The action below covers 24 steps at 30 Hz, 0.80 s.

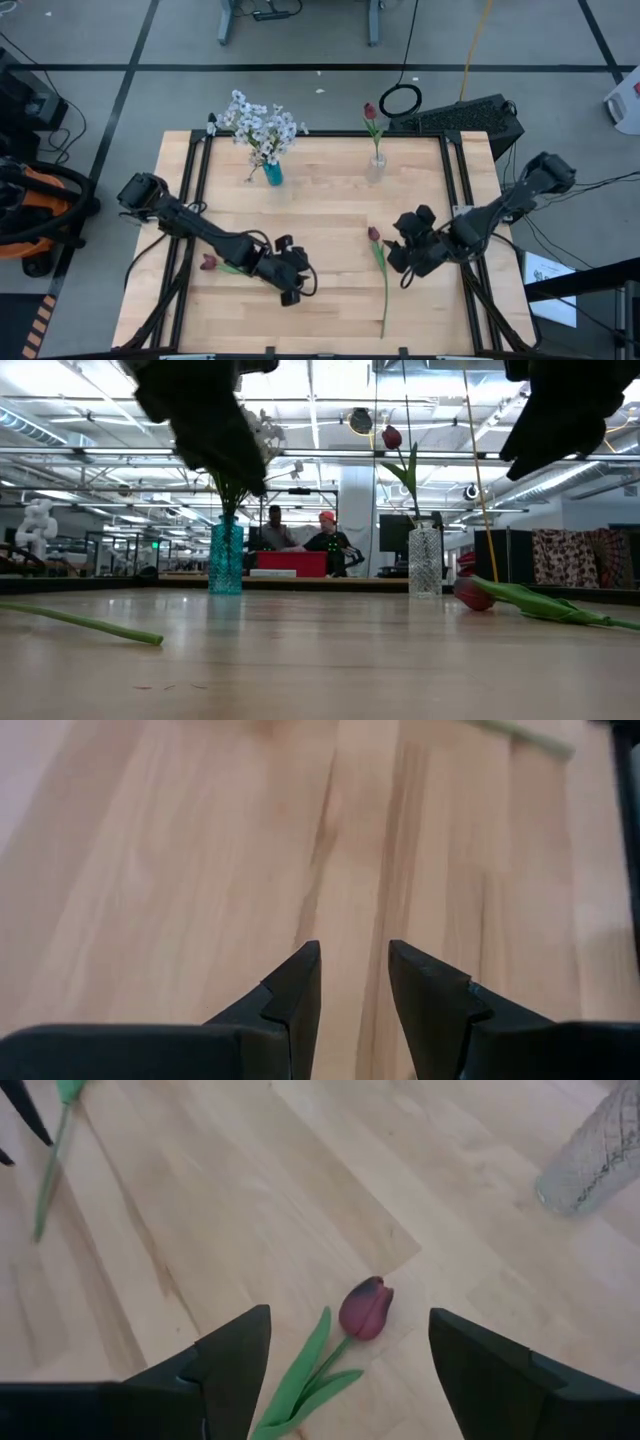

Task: Sort flowers into vase by color
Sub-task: Put the left red tulip into the transparent vase

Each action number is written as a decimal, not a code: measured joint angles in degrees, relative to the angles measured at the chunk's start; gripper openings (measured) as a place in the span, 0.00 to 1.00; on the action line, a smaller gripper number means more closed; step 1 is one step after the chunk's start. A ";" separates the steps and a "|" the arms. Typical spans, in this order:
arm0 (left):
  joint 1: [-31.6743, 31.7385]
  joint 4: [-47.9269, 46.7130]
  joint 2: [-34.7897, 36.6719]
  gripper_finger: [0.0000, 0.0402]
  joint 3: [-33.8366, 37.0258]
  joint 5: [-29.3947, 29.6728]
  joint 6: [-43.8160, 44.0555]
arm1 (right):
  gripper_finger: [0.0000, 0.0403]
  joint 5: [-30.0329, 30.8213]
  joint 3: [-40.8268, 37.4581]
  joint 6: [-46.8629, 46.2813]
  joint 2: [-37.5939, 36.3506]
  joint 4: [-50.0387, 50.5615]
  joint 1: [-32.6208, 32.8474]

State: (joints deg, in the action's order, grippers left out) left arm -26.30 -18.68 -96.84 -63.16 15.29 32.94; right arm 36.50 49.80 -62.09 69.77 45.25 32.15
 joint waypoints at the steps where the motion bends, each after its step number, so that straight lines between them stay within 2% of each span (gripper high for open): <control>1: -0.29 -1.16 0.00 0.31 0.00 0.00 1.69 | 0.65 0.62 0.00 -0.66 0.74 0.00 0.38; 10: -3.00 -10.48 0.00 0.31 0.00 -0.02 20.16 | 0.65 2.49 -0.02 -3.17 5.44 -3.04 2.35; 15: -5.60 -10.27 0.00 0.31 0.00 -1.90 27.67 | 0.65 2.83 -0.02 -0.89 7.43 -6.99 3.50; 24: -10.71 -10.80 0.00 0.31 0.00 -3.23 46.85 | 0.65 4.03 -0.04 -0.52 12.48 -13.72 6.48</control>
State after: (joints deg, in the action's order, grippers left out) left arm -37.00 -29.48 -96.84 -63.16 12.06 79.79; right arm 40.54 49.76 -62.61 82.26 31.53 38.63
